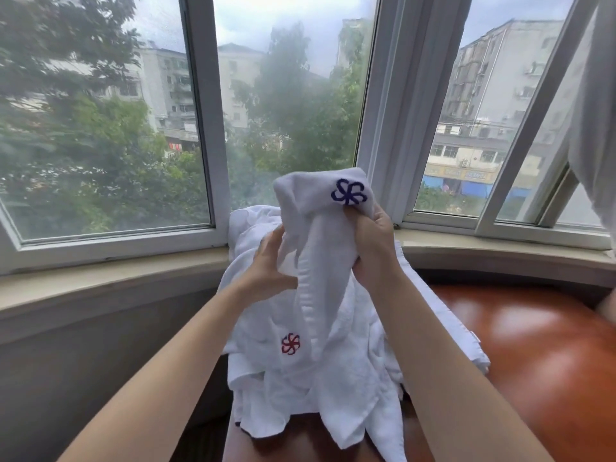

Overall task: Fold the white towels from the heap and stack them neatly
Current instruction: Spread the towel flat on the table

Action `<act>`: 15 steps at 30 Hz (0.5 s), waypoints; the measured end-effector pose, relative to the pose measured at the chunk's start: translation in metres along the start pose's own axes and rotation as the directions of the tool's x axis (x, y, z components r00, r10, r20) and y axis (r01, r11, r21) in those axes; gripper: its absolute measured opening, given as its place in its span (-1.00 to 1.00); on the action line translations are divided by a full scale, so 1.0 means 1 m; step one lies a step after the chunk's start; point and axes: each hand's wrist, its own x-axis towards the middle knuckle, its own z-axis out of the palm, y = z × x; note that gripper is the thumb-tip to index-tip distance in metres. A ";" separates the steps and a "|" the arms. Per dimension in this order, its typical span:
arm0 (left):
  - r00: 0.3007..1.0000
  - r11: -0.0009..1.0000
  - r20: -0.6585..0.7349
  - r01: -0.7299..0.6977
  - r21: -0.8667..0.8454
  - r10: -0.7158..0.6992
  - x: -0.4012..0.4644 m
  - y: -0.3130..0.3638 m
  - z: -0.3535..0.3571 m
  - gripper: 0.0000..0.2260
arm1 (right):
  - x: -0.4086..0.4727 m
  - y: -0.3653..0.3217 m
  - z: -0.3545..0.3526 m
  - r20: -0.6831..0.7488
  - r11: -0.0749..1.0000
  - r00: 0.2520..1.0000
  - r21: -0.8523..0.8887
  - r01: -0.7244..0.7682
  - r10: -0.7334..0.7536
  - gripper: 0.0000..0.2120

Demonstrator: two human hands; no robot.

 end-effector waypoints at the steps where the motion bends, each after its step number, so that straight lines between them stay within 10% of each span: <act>1: 1.000 1.000 -0.007 -0.011 -0.012 0.011 0.004 -0.004 0.002 -0.17 | -0.002 -0.001 0.005 0.029 0.999 0.999 0.041 0.014 -0.015 -0.88; 5: 0.979 0.950 0.026 0.201 -0.240 -0.201 0.013 -0.008 -0.006 -0.67 | -0.002 0.008 0.004 -0.141 0.998 0.988 0.034 0.061 -0.056 -0.83; 8: 0.967 0.950 -0.213 0.069 -0.306 -0.139 0.015 0.002 -0.019 -0.76 | 0.001 0.026 -0.013 -0.337 0.940 0.940 -0.332 -0.072 -0.047 -0.68; 12: 0.954 0.775 -0.253 -0.036 -0.631 -0.162 0.022 0.054 -0.045 -0.66 | -0.015 0.052 -0.020 -0.100 0.823 0.981 -0.534 -0.193 0.165 -0.12; 15: 0.996 0.650 -0.032 0.029 -0.760 -0.082 0.019 0.078 -0.062 -0.54 | -0.026 0.067 -0.006 0.135 0.807 0.958 -0.576 -0.131 0.252 -0.02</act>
